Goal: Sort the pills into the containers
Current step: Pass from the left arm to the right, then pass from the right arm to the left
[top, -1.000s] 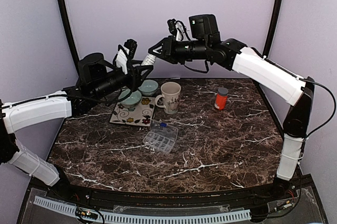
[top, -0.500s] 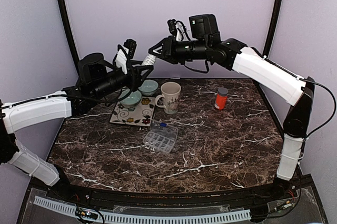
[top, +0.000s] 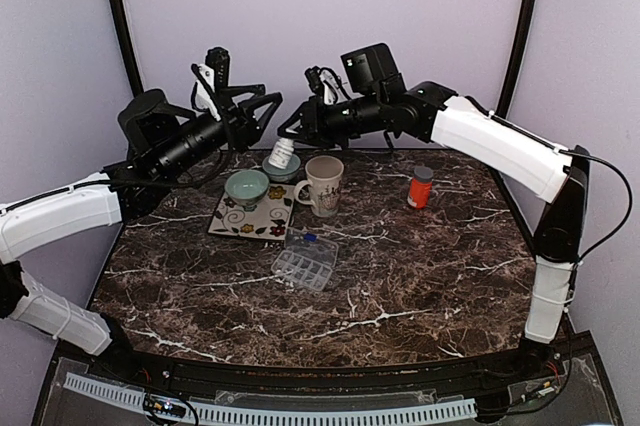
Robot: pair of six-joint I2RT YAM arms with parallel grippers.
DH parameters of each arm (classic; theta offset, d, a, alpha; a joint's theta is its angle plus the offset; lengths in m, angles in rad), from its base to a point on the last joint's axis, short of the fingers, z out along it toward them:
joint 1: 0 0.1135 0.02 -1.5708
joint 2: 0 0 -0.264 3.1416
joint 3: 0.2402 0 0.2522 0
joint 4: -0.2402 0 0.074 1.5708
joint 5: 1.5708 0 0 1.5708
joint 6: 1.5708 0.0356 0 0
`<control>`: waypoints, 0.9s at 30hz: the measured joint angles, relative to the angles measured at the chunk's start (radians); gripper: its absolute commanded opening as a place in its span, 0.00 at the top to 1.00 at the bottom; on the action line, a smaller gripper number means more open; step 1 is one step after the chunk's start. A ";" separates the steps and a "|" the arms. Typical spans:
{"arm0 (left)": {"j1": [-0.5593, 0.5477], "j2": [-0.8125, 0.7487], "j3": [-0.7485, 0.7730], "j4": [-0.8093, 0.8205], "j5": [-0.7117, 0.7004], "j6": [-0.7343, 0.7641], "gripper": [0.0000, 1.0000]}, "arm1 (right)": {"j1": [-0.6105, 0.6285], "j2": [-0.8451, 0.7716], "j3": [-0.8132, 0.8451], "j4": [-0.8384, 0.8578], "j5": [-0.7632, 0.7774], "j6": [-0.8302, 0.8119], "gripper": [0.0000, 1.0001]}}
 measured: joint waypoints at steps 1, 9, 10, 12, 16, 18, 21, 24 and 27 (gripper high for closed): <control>0.000 -0.006 0.003 0.011 0.003 -0.001 0.53 | 0.002 0.003 -0.004 -0.011 -0.002 0.000 0.99; 0.000 -0.015 0.015 0.033 0.019 -0.015 0.53 | 0.002 0.005 -0.010 -0.038 -0.002 0.000 0.99; 0.000 -0.016 0.013 0.033 0.019 -0.019 0.53 | 0.002 0.005 -0.013 -0.037 -0.002 0.000 0.99; 0.000 -0.019 0.002 0.032 0.018 -0.024 0.52 | 0.002 0.005 -0.022 -0.034 -0.001 0.000 0.99; 0.000 -0.048 -0.047 0.026 0.017 -0.045 0.46 | -0.004 0.003 -0.058 -0.033 0.000 0.000 0.99; 0.000 -0.069 -0.076 0.021 0.018 -0.061 0.42 | -0.008 0.003 -0.070 -0.034 0.000 0.000 0.99; 0.000 -0.090 -0.103 0.009 0.027 -0.090 0.37 | -0.018 0.002 -0.074 -0.033 0.003 0.000 0.99; 0.000 -0.099 -0.117 0.005 0.051 -0.124 0.36 | -0.026 -0.009 -0.074 -0.032 0.003 0.000 0.99; 0.000 -0.103 -0.143 0.007 0.084 -0.171 0.35 | -0.035 -0.026 -0.074 -0.022 0.003 0.001 0.99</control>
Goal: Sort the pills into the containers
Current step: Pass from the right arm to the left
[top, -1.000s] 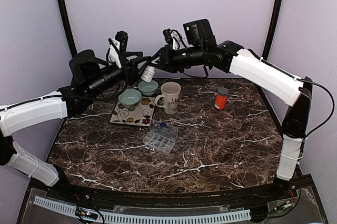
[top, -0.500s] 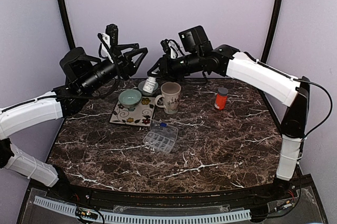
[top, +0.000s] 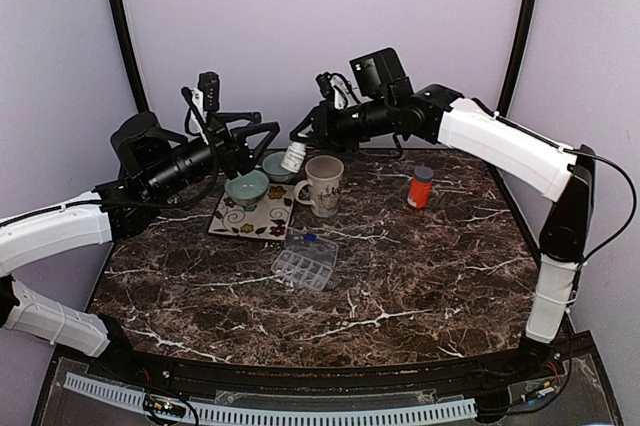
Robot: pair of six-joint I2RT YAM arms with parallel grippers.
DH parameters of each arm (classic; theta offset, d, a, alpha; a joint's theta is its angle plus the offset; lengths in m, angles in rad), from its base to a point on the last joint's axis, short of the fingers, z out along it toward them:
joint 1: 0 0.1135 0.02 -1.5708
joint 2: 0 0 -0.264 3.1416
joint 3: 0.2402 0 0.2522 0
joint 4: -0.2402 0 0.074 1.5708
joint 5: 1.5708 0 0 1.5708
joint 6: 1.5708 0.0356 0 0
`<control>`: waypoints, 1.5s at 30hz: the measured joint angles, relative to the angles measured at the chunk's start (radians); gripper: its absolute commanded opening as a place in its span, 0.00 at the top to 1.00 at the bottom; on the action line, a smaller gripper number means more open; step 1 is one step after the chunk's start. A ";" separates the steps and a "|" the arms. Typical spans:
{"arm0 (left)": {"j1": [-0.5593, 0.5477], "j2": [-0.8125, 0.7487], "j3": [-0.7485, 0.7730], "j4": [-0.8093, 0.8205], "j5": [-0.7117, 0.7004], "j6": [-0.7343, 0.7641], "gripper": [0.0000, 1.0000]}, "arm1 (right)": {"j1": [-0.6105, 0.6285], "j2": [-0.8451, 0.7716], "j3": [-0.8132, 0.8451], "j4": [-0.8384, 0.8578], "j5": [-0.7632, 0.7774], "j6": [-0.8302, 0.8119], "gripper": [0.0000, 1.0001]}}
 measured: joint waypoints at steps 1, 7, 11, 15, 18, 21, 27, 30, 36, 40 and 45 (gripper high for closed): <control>0.003 -0.001 -0.008 0.000 0.008 -0.012 0.35 | -0.003 -0.005 0.000 0.005 0.000 0.000 0.99; 0.052 0.000 -0.064 0.034 0.103 -0.142 0.35 | -0.018 -0.032 0.000 0.042 -0.001 0.014 1.00; 0.093 0.017 -0.081 0.095 0.177 -0.239 0.34 | -0.023 -0.036 -0.002 0.065 -0.003 0.026 1.00; 0.108 0.053 -0.081 0.154 0.231 -0.313 0.34 | -0.026 -0.042 -0.022 0.100 -0.010 0.042 1.00; 0.109 0.083 -0.082 0.197 0.261 -0.364 0.34 | -0.029 -0.050 -0.040 0.122 -0.019 0.057 1.00; 0.126 0.109 -0.089 0.245 0.287 -0.418 0.34 | -0.030 -0.056 -0.055 0.150 -0.027 0.072 1.00; 0.168 0.157 -0.107 0.344 0.302 -0.523 0.33 | -0.035 -0.061 -0.069 0.194 -0.043 0.098 1.00; 0.178 0.181 -0.107 0.381 0.305 -0.563 0.33 | -0.035 -0.061 -0.070 0.212 -0.051 0.105 1.00; 0.181 0.230 -0.107 0.451 0.321 -0.621 0.33 | -0.035 -0.061 -0.071 0.240 -0.063 0.122 1.00; 0.182 0.262 -0.106 0.485 0.332 -0.658 0.33 | -0.038 -0.061 -0.072 0.255 -0.071 0.131 1.00; 0.188 0.292 -0.096 0.534 0.341 -0.699 0.33 | -0.040 -0.061 -0.072 0.275 -0.081 0.143 1.00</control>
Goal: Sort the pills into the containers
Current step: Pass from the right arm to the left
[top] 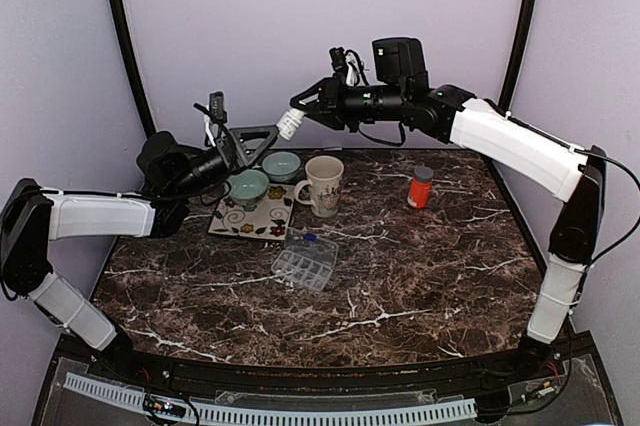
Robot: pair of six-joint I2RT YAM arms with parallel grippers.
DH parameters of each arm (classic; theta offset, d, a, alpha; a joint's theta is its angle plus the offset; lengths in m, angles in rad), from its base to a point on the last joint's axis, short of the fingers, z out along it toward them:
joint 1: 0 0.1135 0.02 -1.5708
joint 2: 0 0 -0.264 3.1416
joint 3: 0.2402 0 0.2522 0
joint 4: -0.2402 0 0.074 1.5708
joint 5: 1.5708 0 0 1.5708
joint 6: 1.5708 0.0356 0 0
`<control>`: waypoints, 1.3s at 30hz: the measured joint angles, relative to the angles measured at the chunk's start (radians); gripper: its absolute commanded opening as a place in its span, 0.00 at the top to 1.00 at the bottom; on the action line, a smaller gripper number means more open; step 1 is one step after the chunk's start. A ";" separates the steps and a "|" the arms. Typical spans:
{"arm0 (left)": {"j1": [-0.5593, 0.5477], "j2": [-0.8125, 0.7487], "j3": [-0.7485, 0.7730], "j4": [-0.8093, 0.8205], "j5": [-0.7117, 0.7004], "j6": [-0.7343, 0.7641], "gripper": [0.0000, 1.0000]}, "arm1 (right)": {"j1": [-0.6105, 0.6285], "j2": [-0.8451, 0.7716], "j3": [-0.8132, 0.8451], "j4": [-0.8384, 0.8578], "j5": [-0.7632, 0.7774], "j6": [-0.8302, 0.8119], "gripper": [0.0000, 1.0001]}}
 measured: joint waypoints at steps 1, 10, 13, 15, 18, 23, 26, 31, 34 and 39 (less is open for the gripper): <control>0.000 0.006 0.002 0.009 0.002 -0.007 0.33 | 0.000 0.000 0.000 0.003 -0.003 0.003 1.00; 0.001 0.041 0.041 0.053 0.031 -0.049 0.34 | 0.000 0.000 0.000 0.024 -0.010 0.014 1.00; 0.001 0.045 0.048 0.058 0.044 -0.057 0.35 | 0.000 0.002 0.000 0.029 -0.010 0.015 1.00; 0.001 0.046 0.051 0.060 0.048 -0.062 0.35 | 0.000 0.003 0.000 0.031 -0.010 0.016 1.00; 0.001 0.050 0.058 0.060 0.055 -0.066 0.36 | 0.000 0.006 0.000 0.035 -0.010 0.019 1.00; 0.001 0.058 0.068 0.060 0.066 -0.071 0.37 | 0.000 0.007 0.000 0.042 -0.011 0.023 1.00; 0.001 0.067 0.077 0.059 0.070 -0.073 0.37 | 0.000 0.007 -0.002 0.052 -0.011 0.026 1.00; 0.001 0.071 0.082 0.057 0.072 -0.077 0.38 | 0.000 0.008 -0.008 0.058 -0.011 0.030 1.00; 0.001 0.071 0.084 0.055 0.074 -0.078 0.39 | 0.000 0.008 -0.008 0.059 -0.011 0.033 1.00; 0.001 0.078 0.105 0.050 0.080 -0.080 0.41 | 0.000 0.008 -0.008 0.060 -0.011 0.037 1.00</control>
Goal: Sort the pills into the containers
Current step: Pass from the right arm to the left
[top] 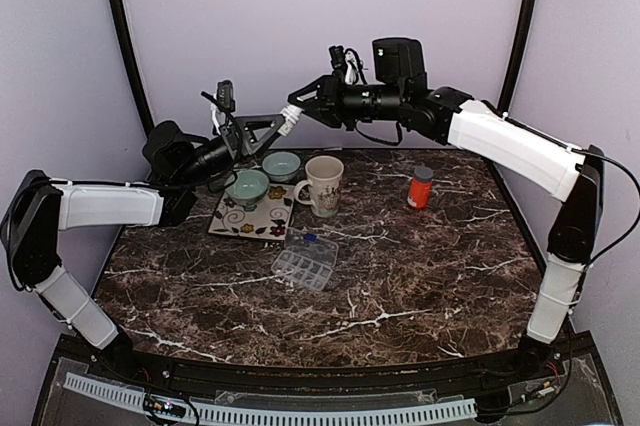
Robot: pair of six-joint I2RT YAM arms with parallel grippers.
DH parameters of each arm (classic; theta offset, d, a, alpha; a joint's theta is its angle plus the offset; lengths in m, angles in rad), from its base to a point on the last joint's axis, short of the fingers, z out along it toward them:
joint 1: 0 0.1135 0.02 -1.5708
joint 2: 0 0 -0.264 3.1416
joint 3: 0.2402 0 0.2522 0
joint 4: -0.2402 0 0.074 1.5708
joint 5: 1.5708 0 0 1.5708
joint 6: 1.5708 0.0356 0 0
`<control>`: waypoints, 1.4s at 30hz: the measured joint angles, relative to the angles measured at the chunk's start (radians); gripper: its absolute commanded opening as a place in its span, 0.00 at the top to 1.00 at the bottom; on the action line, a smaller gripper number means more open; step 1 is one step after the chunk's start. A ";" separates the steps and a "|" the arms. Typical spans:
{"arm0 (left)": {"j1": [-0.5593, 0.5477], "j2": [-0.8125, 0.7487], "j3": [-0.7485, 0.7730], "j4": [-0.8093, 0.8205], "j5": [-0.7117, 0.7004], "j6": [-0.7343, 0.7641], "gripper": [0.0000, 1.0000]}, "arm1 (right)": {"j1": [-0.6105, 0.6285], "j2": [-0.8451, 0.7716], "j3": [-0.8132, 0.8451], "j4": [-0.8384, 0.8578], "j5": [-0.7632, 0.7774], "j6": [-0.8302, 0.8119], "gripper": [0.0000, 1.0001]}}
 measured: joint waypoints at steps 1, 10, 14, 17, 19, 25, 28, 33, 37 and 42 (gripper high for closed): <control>0.000 0.000 0.001 0.000 0.000 0.000 0.42 | 0.000 0.000 0.000 0.003 0.000 0.000 1.00; 0.000 0.012 0.008 -0.002 0.008 -0.007 0.46 | 0.000 0.002 0.000 0.010 -0.001 0.001 1.00; 0.000 0.015 0.010 -0.005 0.009 -0.008 0.46 | 0.000 0.006 0.000 0.011 -0.002 0.001 1.00; 0.000 0.016 0.011 -0.009 0.009 -0.007 0.47 | 0.000 0.008 0.000 0.011 -0.003 0.001 1.00; 0.000 0.018 0.012 -0.010 0.009 -0.008 0.51 | 0.000 0.010 0.000 0.012 -0.003 0.002 1.00; 0.000 0.030 0.024 -0.018 0.012 -0.013 0.66 | 0.000 0.011 0.000 0.013 -0.003 0.004 1.00; 0.000 0.033 0.026 -0.016 0.016 -0.015 0.72 | 0.000 0.011 0.000 0.013 -0.003 0.004 1.00; 0.000 0.034 0.026 -0.016 0.017 -0.015 0.78 | 0.000 0.011 0.000 0.013 -0.003 0.004 1.00; 0.000 0.034 0.026 -0.016 0.018 -0.014 0.80 | 0.002 0.011 0.000 0.013 -0.004 0.004 1.00; 0.000 0.034 0.026 -0.016 0.018 -0.010 0.81 | 0.005 0.011 0.000 0.013 -0.003 0.003 0.92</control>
